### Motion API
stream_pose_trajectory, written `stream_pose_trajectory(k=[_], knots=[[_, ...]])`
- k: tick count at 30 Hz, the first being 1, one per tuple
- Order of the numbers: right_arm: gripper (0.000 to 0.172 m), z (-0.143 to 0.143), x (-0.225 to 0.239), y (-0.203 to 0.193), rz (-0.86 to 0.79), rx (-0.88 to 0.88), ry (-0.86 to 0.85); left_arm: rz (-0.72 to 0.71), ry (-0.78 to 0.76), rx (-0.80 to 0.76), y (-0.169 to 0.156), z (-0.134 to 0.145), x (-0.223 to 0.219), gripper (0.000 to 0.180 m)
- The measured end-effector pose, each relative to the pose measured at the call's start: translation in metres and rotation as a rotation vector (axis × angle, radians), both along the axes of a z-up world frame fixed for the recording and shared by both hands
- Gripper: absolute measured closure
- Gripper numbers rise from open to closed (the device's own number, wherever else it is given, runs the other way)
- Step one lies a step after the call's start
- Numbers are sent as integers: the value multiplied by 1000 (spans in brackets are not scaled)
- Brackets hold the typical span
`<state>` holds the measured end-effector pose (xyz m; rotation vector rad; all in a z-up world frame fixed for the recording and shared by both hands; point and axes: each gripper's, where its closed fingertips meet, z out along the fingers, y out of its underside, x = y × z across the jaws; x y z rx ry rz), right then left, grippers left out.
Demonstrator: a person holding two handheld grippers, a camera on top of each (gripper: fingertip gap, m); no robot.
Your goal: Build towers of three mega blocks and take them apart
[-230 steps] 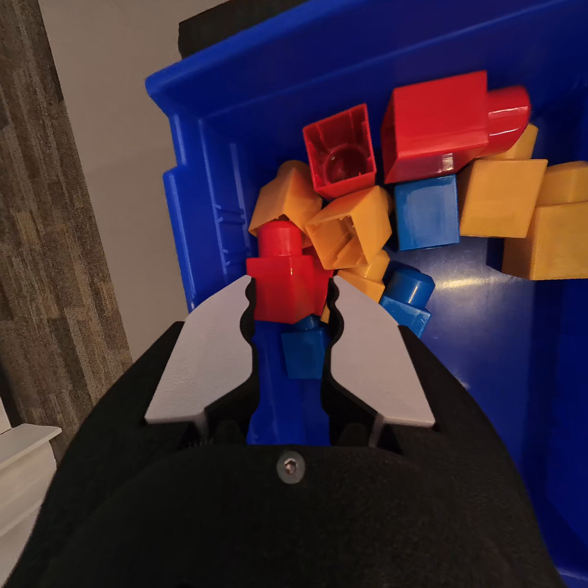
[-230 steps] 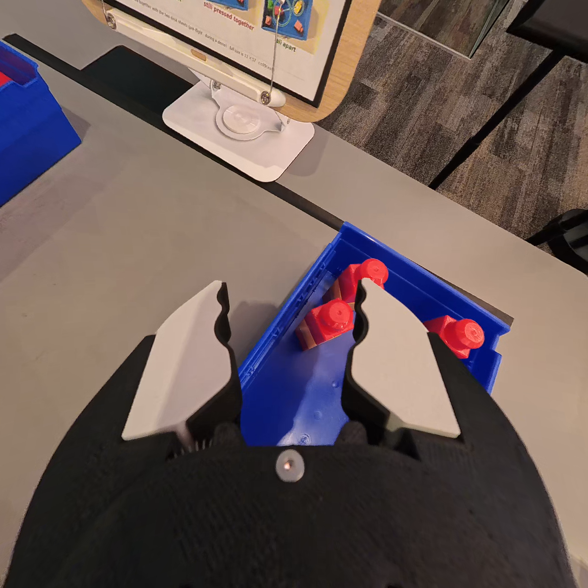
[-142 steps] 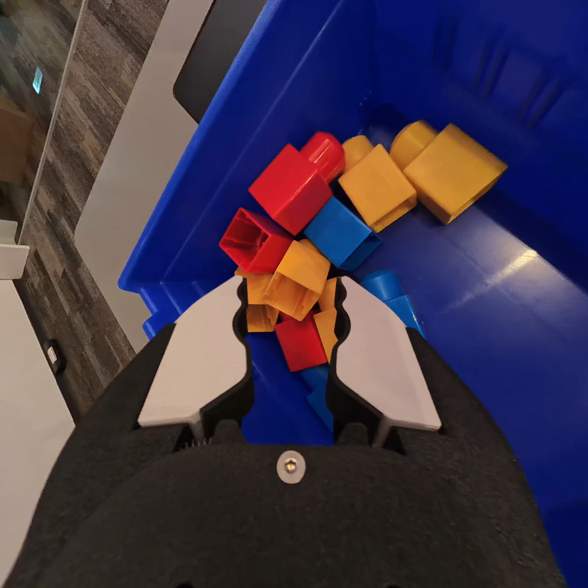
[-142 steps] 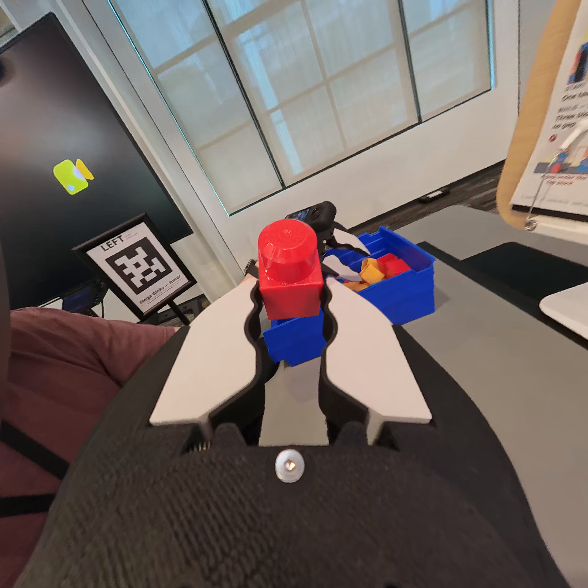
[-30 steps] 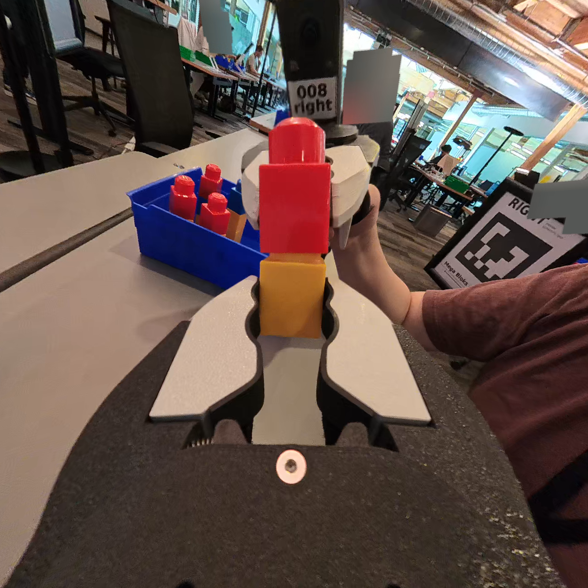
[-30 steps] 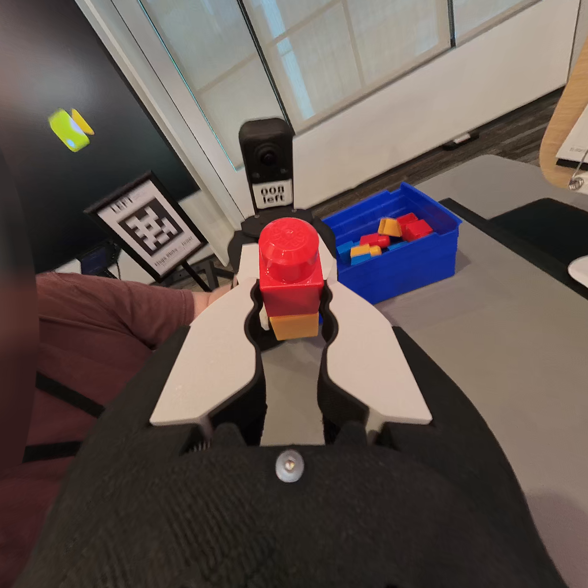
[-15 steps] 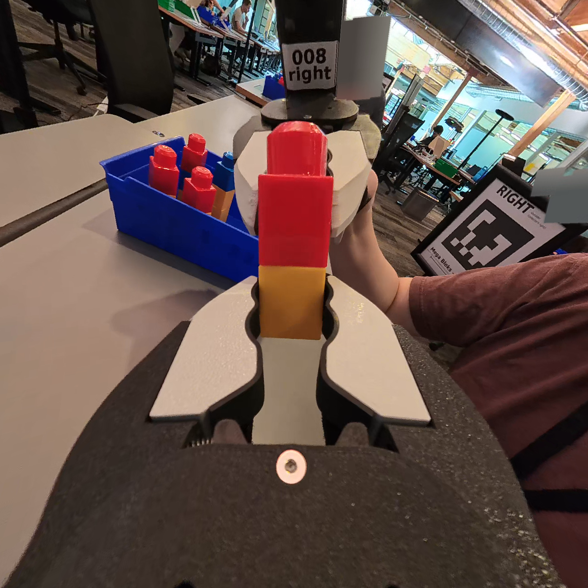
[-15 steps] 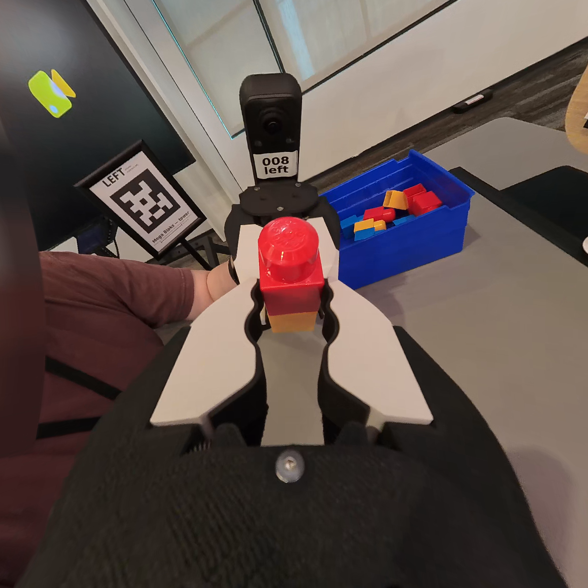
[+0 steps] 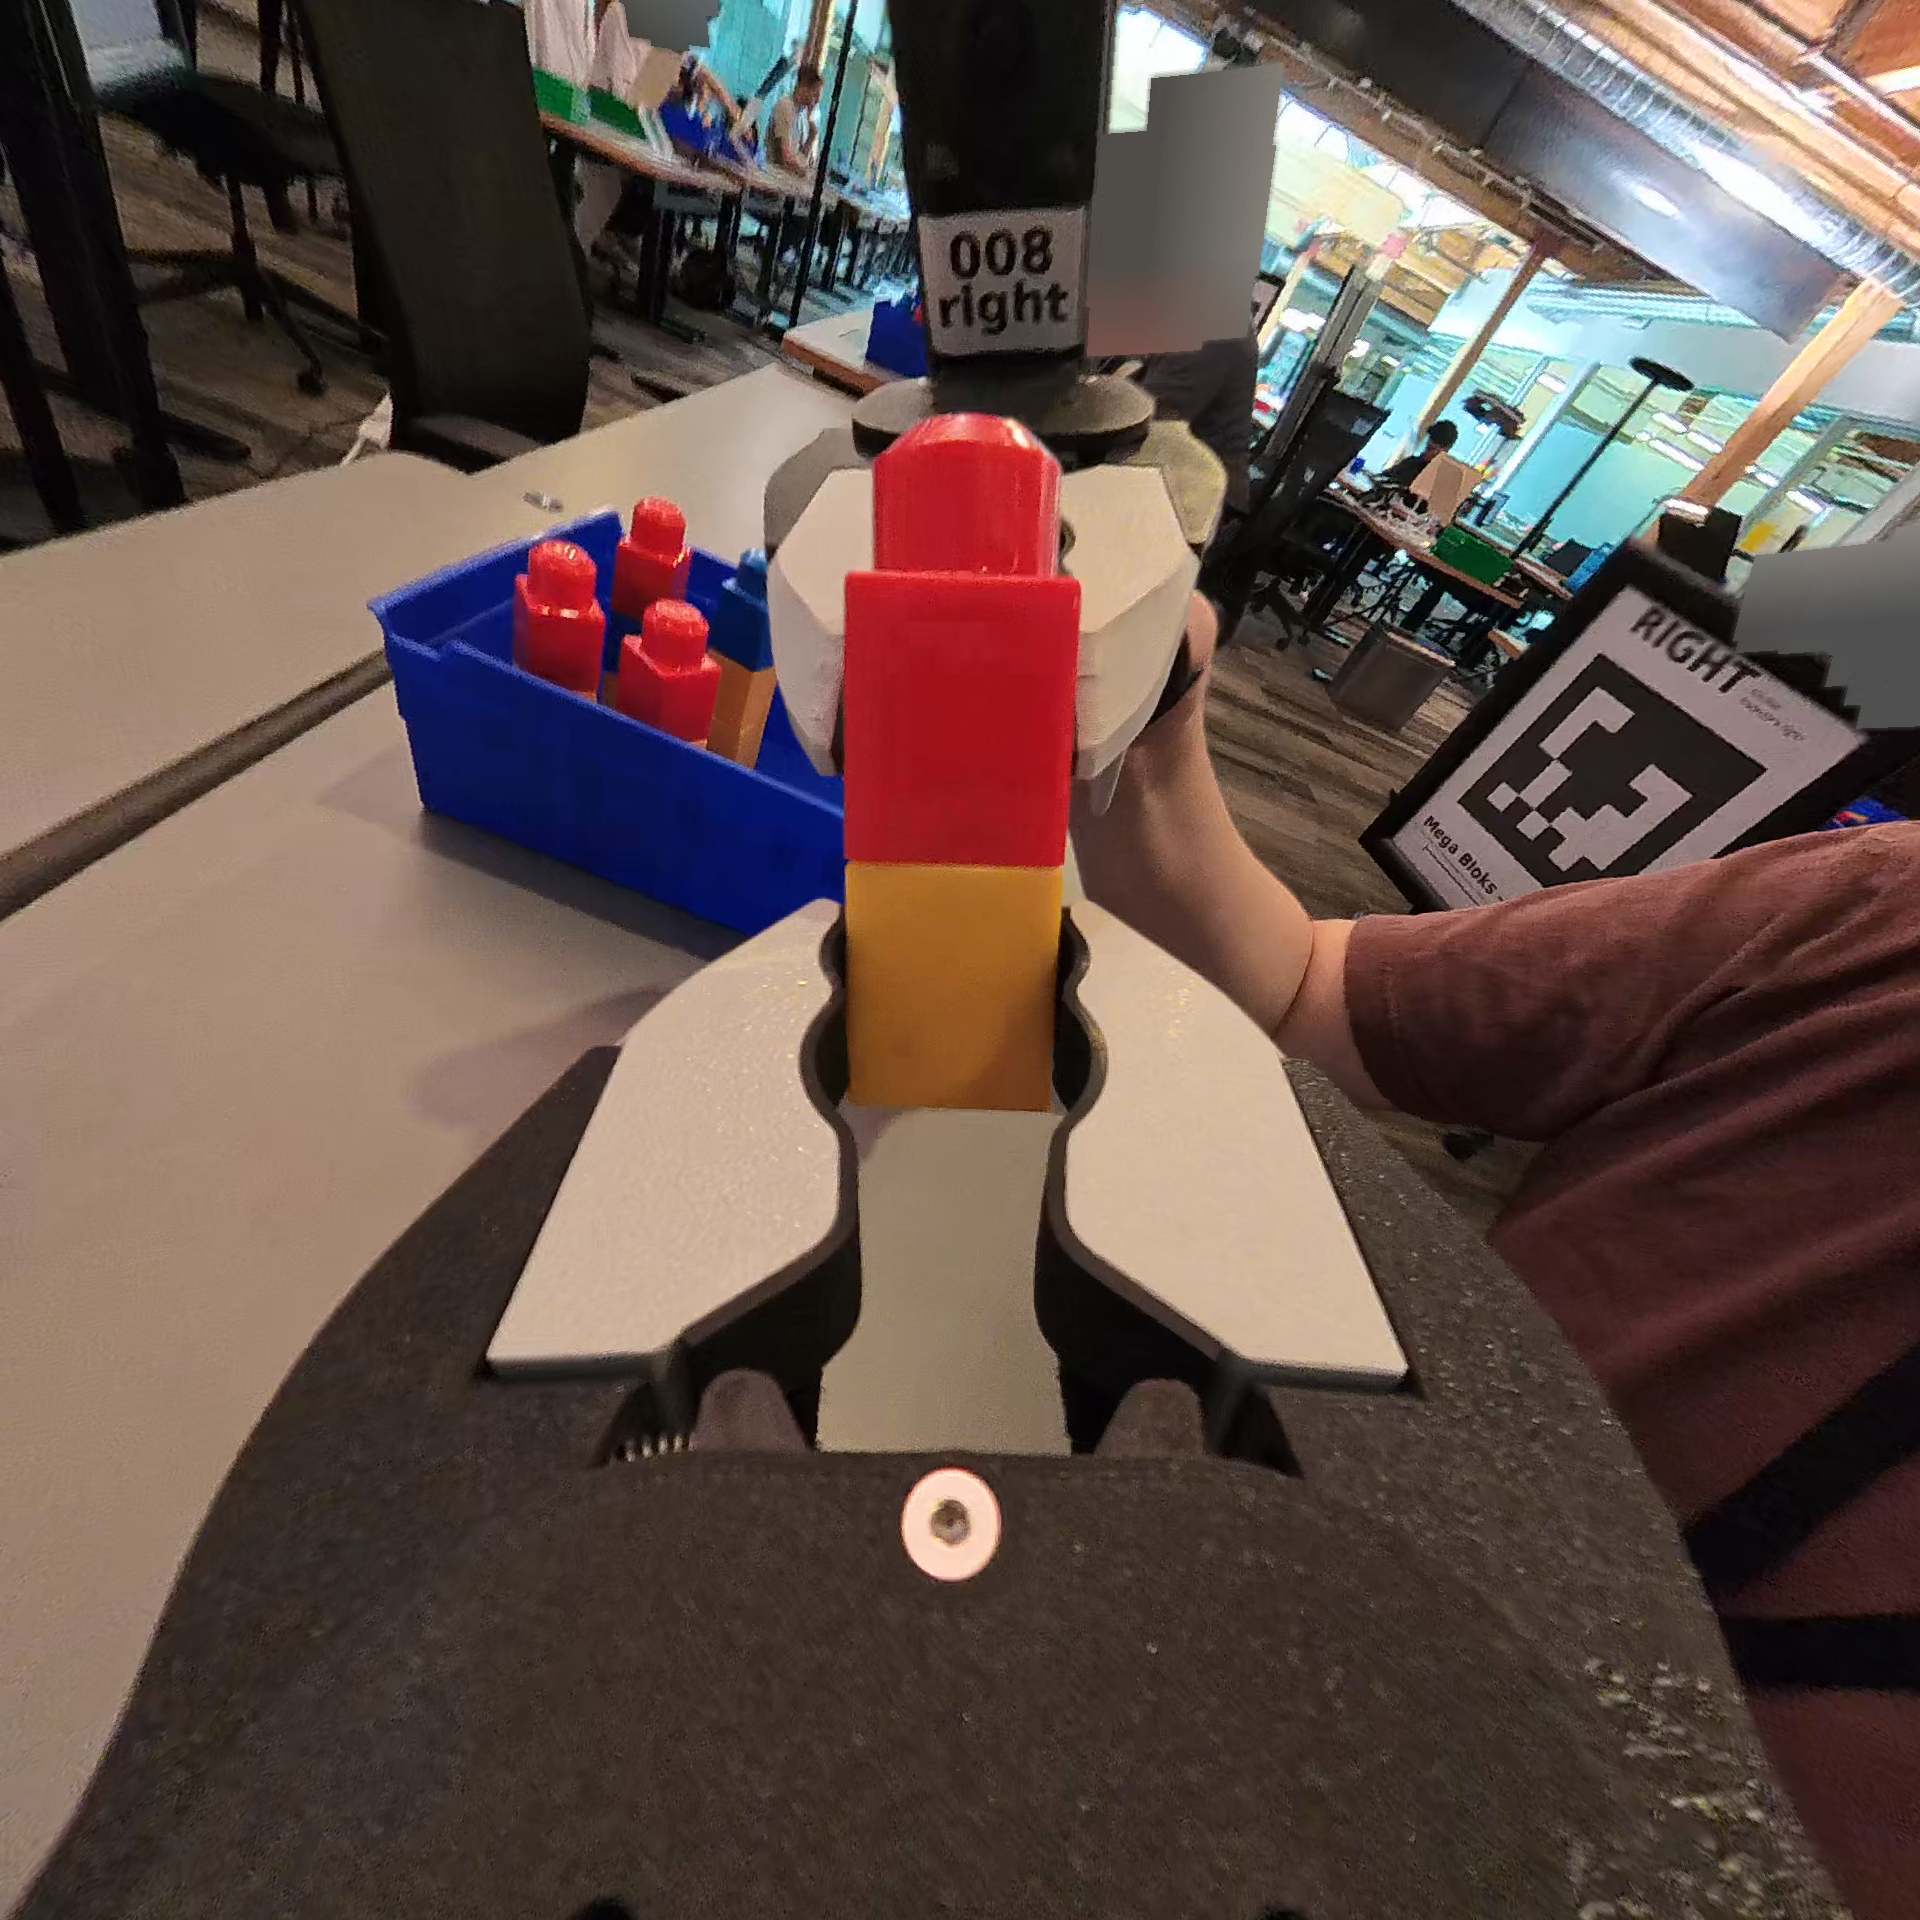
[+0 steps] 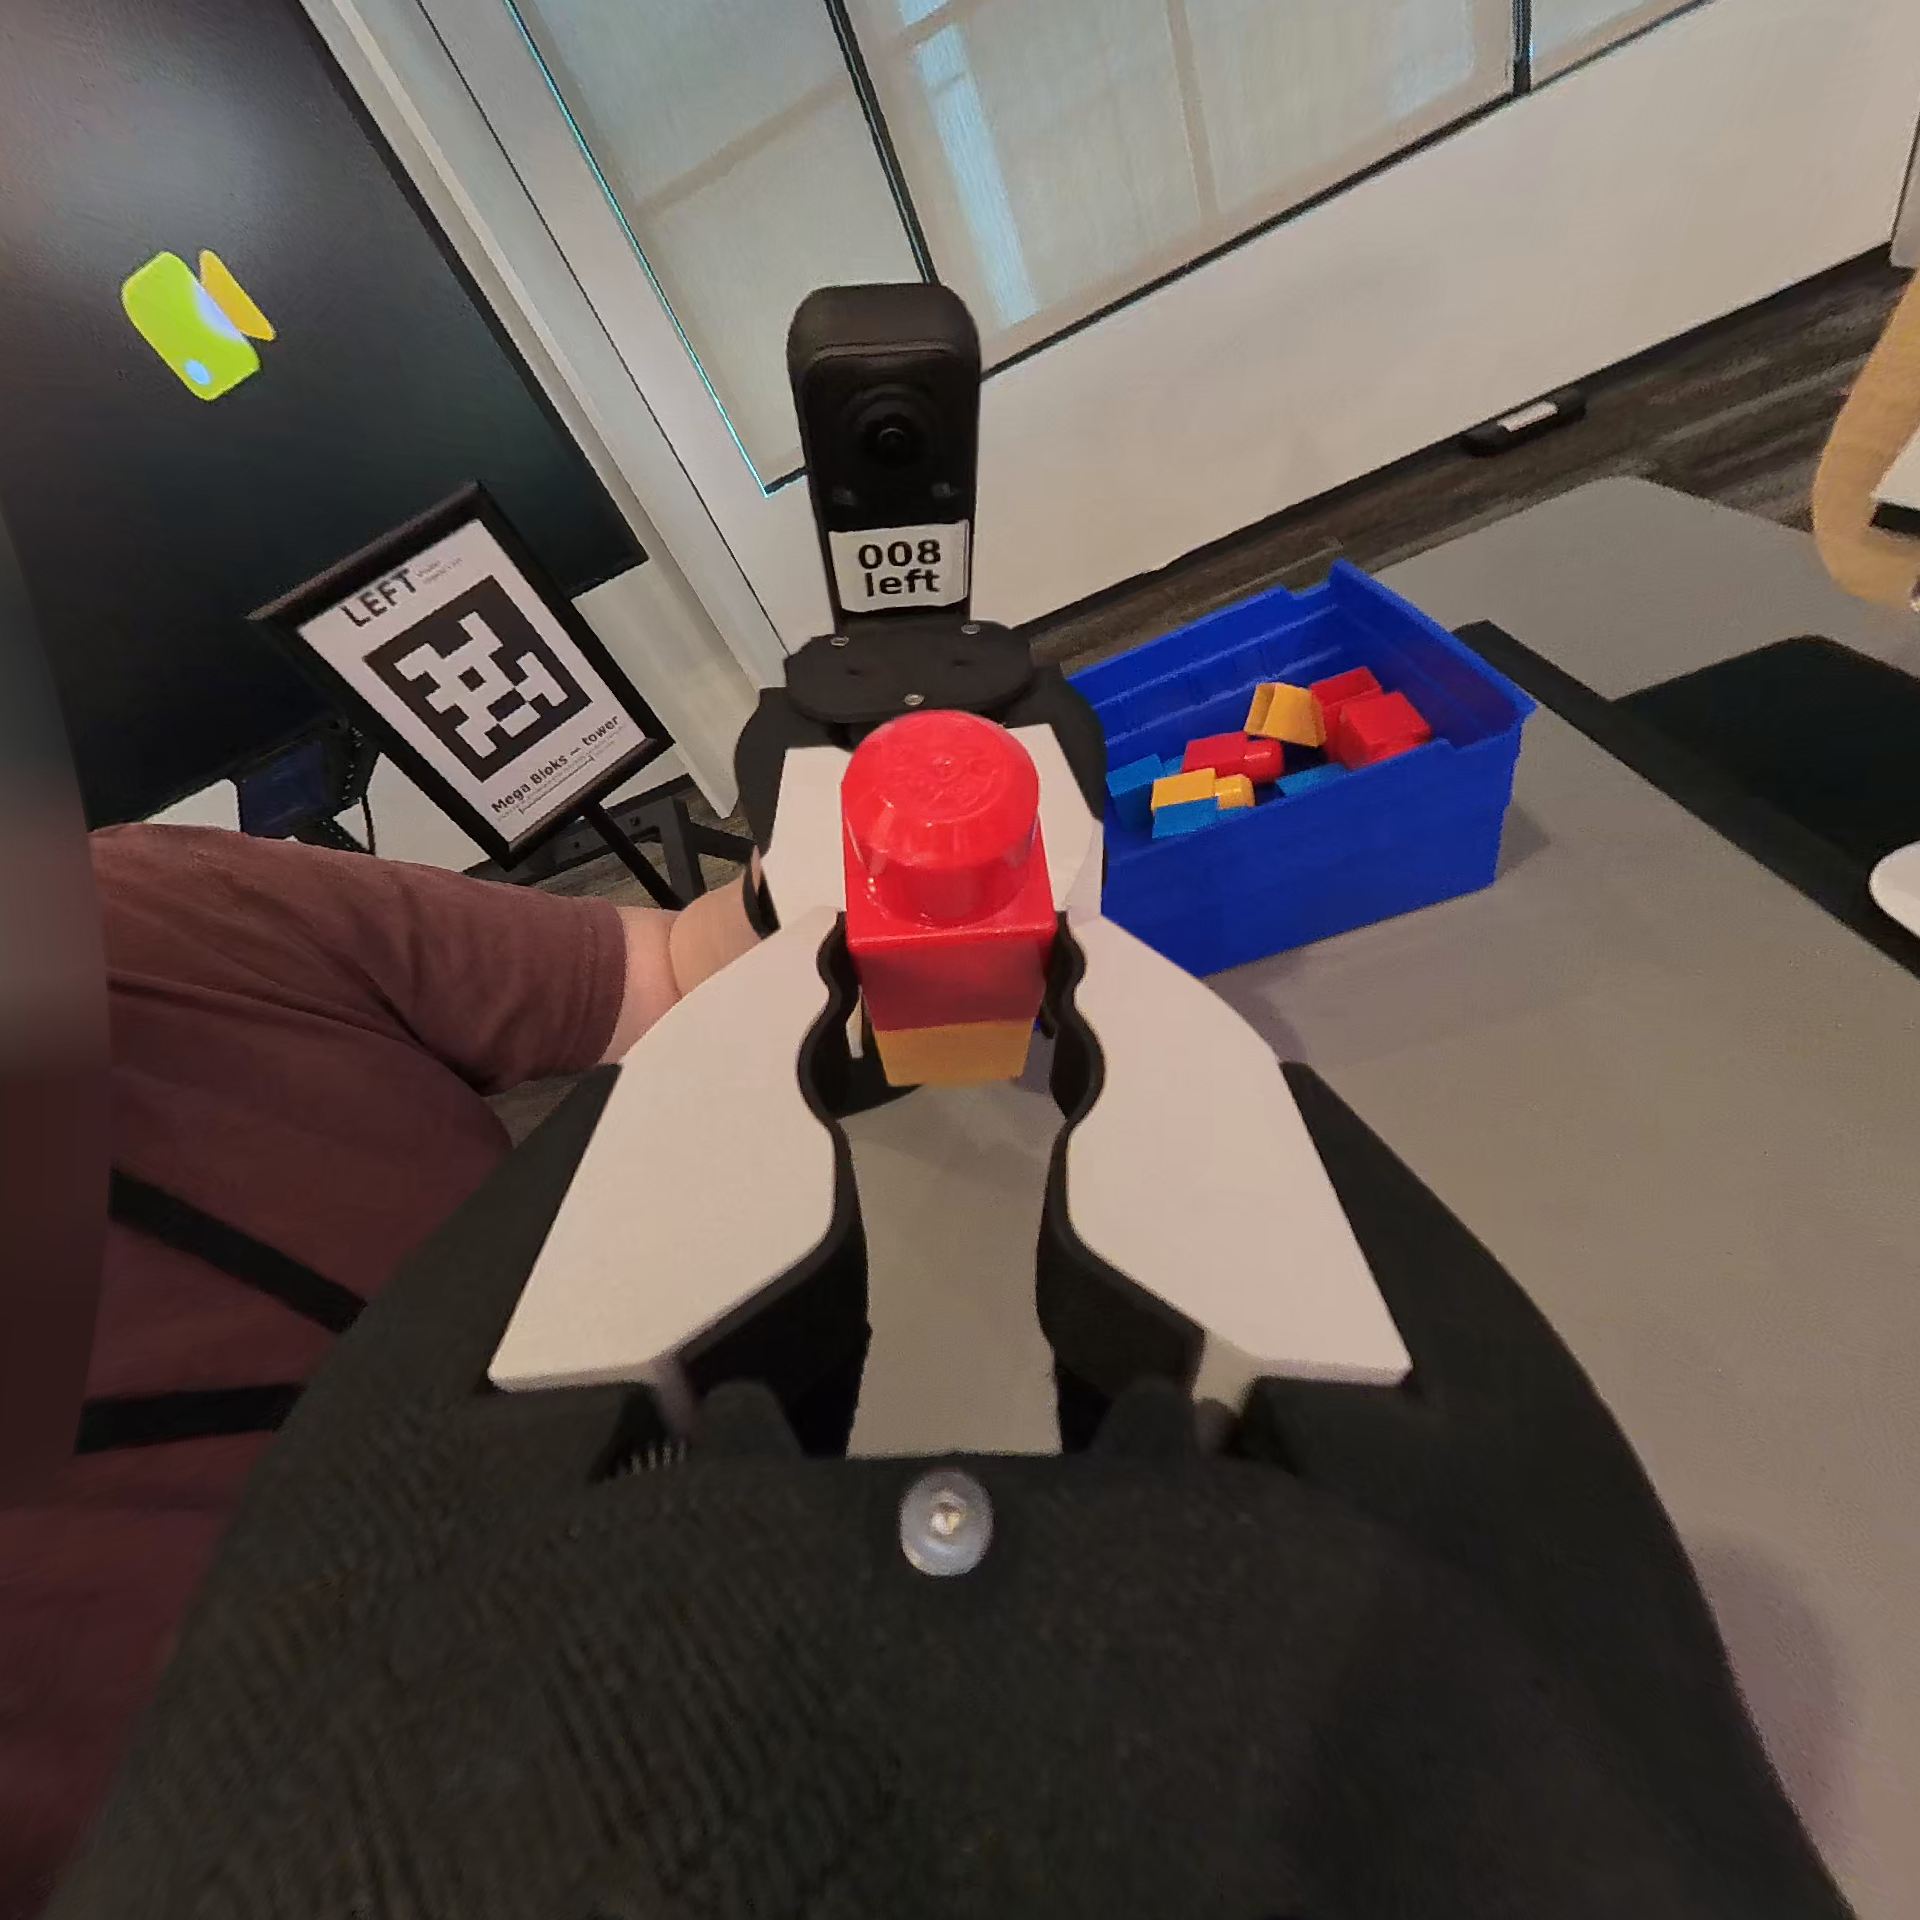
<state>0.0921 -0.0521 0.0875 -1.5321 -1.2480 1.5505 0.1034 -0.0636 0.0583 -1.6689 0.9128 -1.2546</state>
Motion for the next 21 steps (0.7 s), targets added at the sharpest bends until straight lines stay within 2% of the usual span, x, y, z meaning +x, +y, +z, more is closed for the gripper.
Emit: stream_pose_trajectory(k=[1, 3, 5, 6, 8, 10, 12, 21], knots=[[136, 4, 4, -1, -4, 21, -5, -10, -11, 11, -3, 5, 0, 143], [136, 20, 24, 3, -81, 104, -4, -11, -14, 36, -6, 14, -5, 114], [136, 43, 63, 9, -208, 197, -1, 27, -4, 83, -4, 24, -17, 115], [136, 48, 88, 17, -312, 250, -34, 74, 15, 116, -1, 28, -25, 114], [136, 48, 150, 46, -630, 350, -163, 158, 51, 178, 5, 37, -40, 109], [136, 28, 212, 70, -884, 323, -320, 205, 69, 220, 5, 46, -52, 109], [136, 3, 245, 83, -972, 211, -365, 225, 66, 247, 3, 54, -60, 109], [136, -126, 322, 106, -1401, -76, -427, 231, 83, 258, -11, 65, -66, 114]])
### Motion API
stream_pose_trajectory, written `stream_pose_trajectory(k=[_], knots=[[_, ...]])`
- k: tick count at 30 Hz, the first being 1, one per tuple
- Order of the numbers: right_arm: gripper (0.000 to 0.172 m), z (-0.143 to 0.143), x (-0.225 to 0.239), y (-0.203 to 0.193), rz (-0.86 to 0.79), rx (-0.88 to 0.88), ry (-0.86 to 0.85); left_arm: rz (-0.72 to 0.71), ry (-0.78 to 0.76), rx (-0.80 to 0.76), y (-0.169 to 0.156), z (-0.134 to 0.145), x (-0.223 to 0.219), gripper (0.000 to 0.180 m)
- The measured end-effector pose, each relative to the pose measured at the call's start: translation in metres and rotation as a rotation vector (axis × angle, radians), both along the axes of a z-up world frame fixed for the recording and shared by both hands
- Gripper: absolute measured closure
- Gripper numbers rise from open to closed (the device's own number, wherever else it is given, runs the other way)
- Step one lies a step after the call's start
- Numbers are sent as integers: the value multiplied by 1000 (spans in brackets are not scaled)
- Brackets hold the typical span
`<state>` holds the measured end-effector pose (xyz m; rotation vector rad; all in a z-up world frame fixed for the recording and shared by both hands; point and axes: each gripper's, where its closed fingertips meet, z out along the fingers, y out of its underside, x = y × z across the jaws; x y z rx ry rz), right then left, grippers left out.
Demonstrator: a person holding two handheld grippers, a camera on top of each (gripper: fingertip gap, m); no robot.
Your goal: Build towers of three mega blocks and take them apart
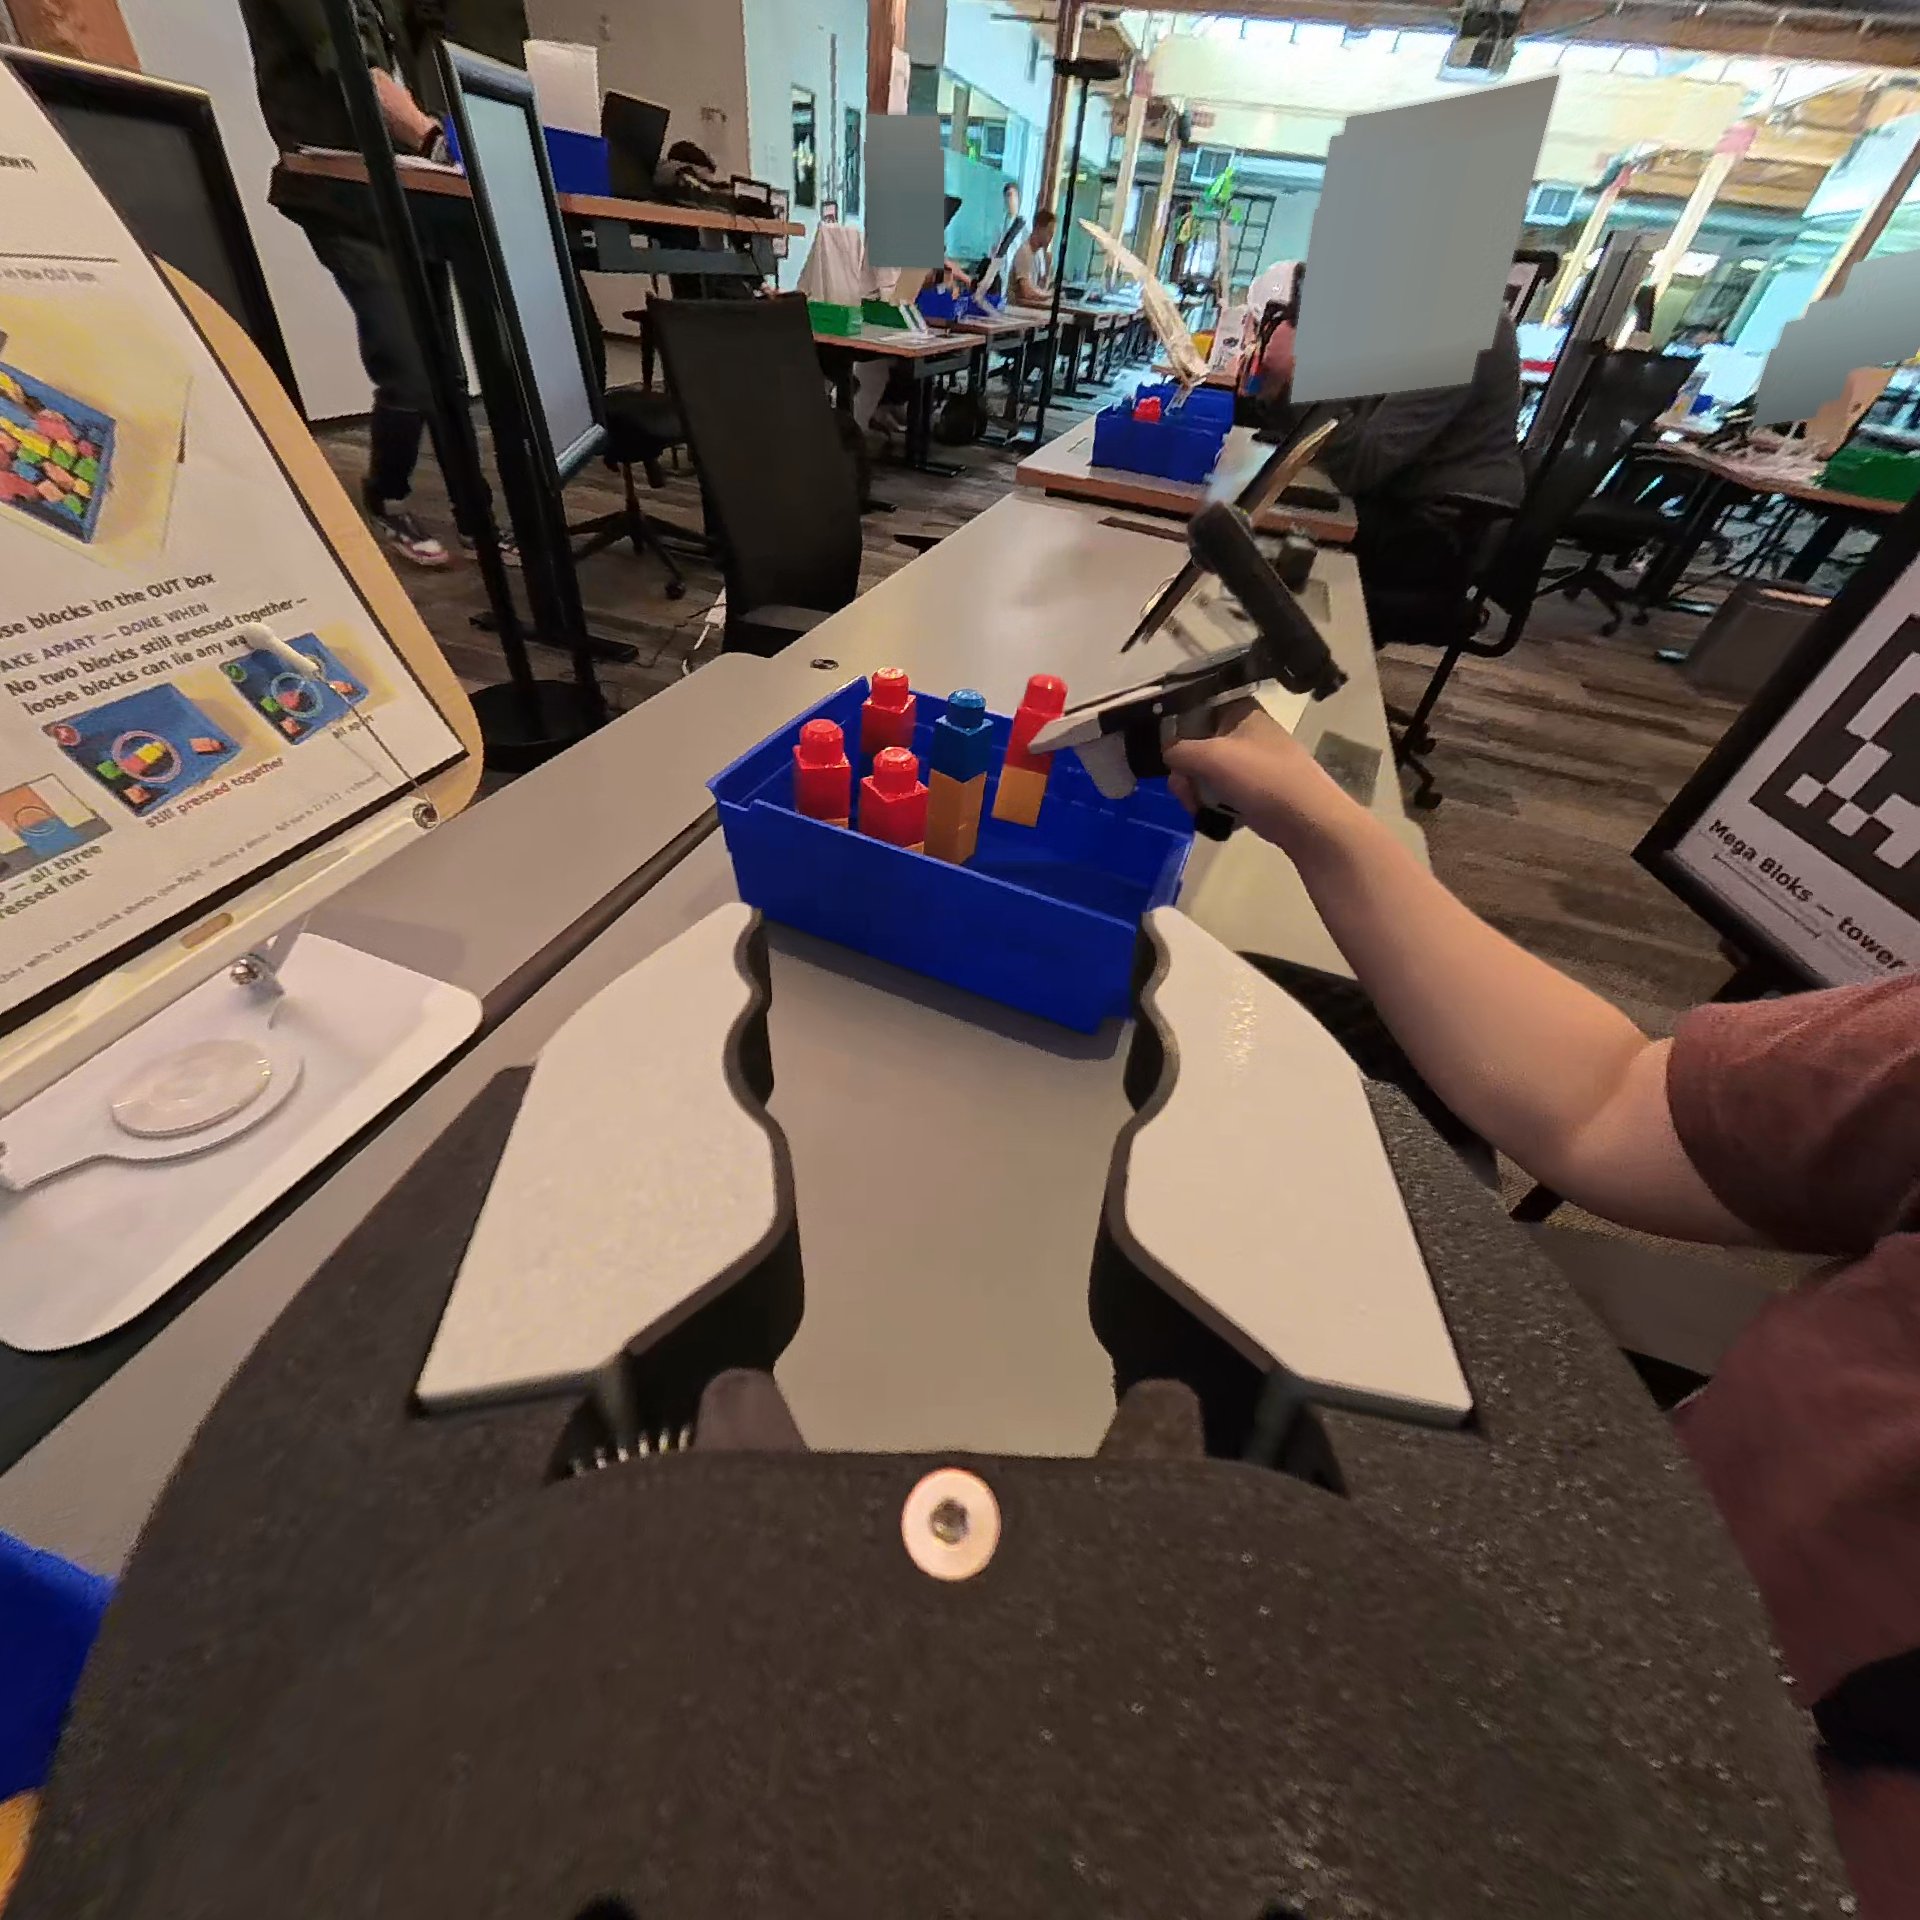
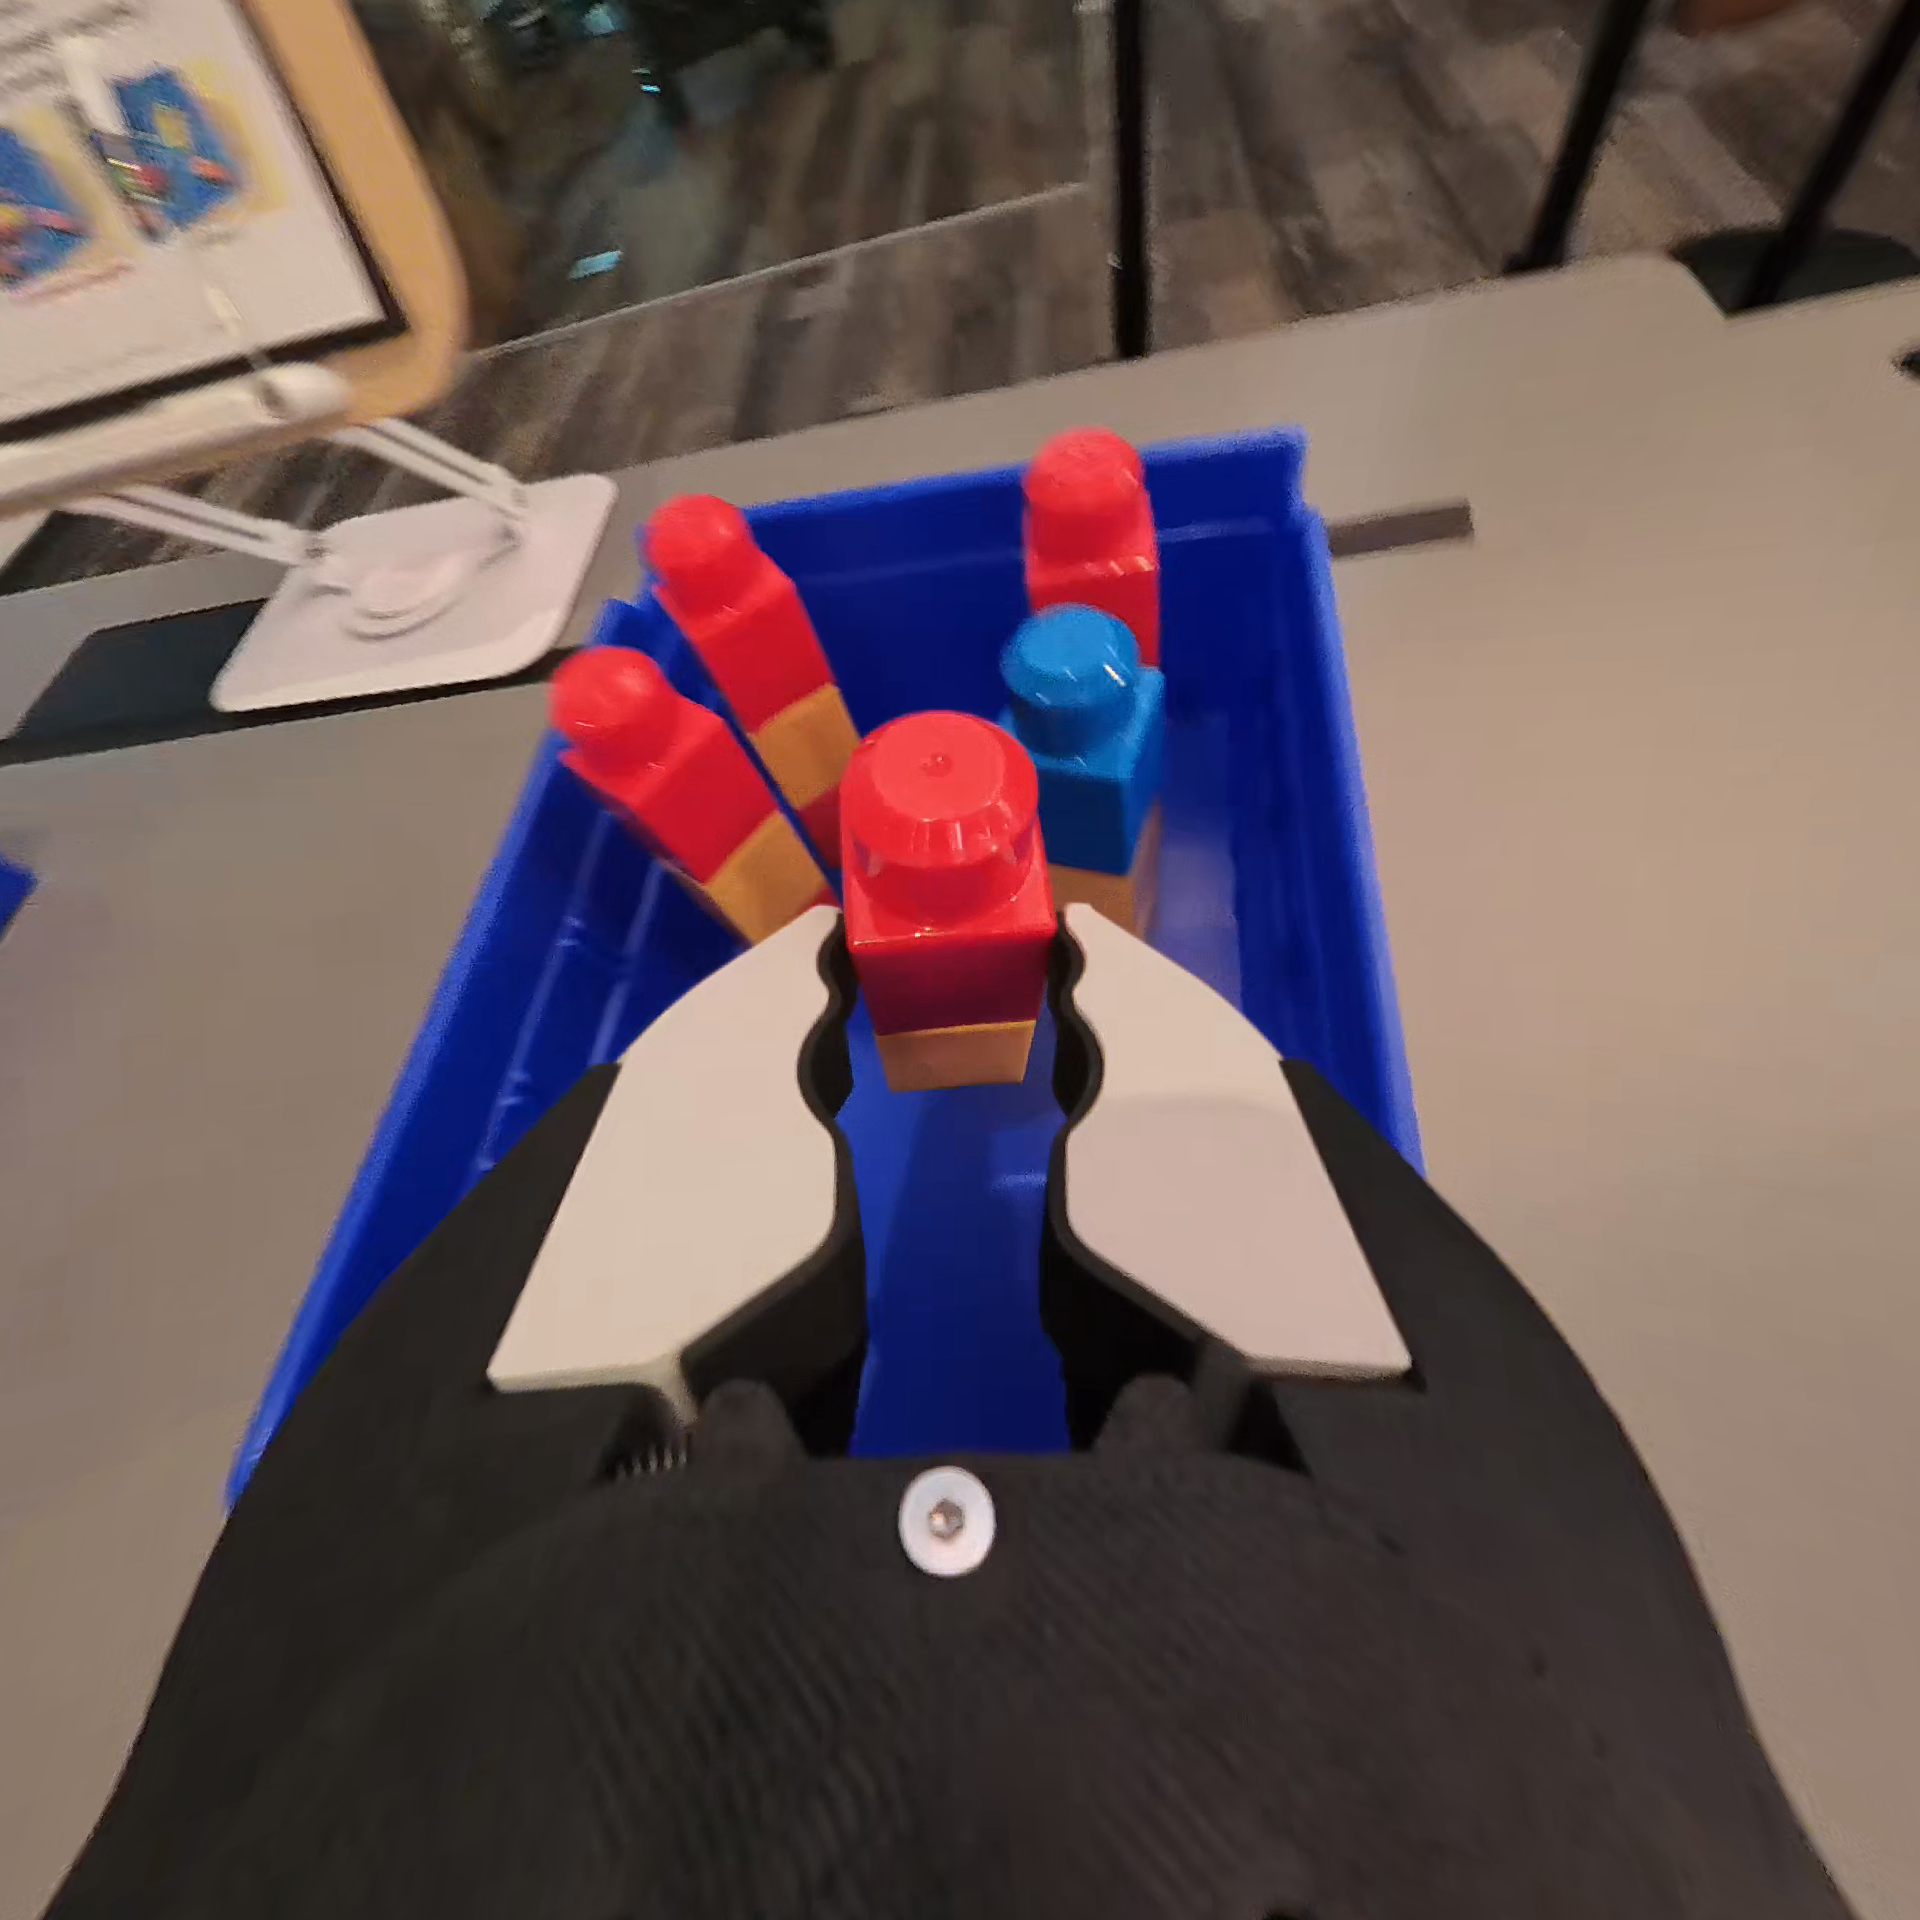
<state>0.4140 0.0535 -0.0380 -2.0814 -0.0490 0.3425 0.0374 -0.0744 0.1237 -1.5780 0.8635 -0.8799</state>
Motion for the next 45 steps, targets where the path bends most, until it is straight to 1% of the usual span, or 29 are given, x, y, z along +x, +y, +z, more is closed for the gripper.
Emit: stream_pose_trajectory(k=[3, 5, 7, 12, 15, 17, 19, 21, 24, 27, 30, 32, 35, 39, 42, 45], knots=[[135, -25, 9, 5, -67, -50, -68, 40, 27, 11, 0, 2, -7, 115], [135, -39, 13, 7, -87, -100, -145, 66, 29, 15, 1, 4, -14, 116], [135, -51, 14, 8, -101, -138, -185, 87, 34, 7, 2, 6, -23, 116], [134, -64, 16, 14, -129, -166, -234, 188, 37, -13, 9, 10, -56, 116], [134, -64, 16, 15, -133, -166, -214, 222, 11, -22, 11, 14, -75, 116], [134, -64, 14, 14, -118, -165, -206, 261, 23, -35, 15, 12, -90, 116], [124, -62, 12, 12, -108, -149, -210, 349, 79, -32, 22, 7, -111, 116], [121, -57, 8, 11, -92, -122, -215, 471, 169, -35, 31, -3, -139, 116], [117, -47, 4, 8, -66, -82, -234, 580, 277, -121, 38, -27, -176, 118], [112, -29, 4, 6, -77, -1, -265, 590, 294, -204, 46, -48, -193, 124], [111, -9, 2, 4, -83, 95, -283, 615, 316, -293, 63, -75, -206, 125], [112, -2, 3, 2, -91, 124, -294, 631, 329, -310, 77, -89, -211, 127], [112, 1, 7, 0, -100, 143, -287, 634, 293, -312, 96, -104, -211, 130], [113, 2, 16, -2, -122, 157, -262, 621, 303, -366, 104, -122, -211, 129], [113, 1, 21, -3, -130, 149, -237, 633, 321, -373, 105, -125, -213, 129], [114, -12, 18, -3, -113, 83, -190, 637, 327, -369, 104, -124, -213, 128]])
